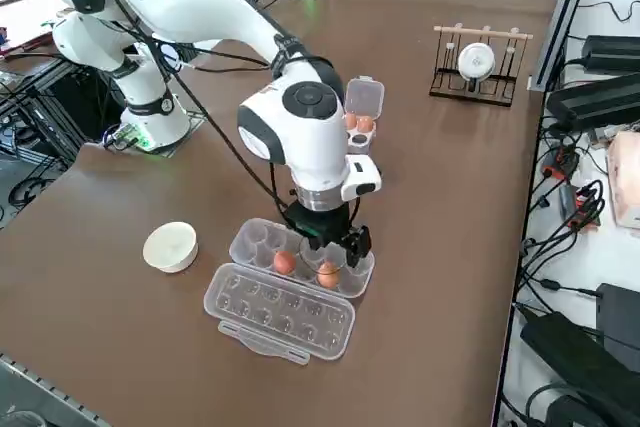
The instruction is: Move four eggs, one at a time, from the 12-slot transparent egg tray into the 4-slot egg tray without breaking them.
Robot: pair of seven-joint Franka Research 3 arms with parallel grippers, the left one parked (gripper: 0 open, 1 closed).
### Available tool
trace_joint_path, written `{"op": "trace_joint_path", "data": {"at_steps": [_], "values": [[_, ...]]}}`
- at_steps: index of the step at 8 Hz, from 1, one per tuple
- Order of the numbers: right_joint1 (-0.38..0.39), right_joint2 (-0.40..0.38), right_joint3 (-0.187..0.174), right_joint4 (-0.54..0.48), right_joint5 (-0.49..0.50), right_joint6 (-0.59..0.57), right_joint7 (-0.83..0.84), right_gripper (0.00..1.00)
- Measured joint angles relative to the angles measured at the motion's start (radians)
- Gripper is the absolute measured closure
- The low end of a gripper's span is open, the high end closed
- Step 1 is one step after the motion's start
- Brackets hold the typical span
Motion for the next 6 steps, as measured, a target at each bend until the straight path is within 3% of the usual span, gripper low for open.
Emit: {"op": "trace_joint_path", "data": {"at_steps": [6], "values": [[-0.028, 0.033, 0.000, 0.001, -0.002, 0.000, -0.025, 0.00]]}}
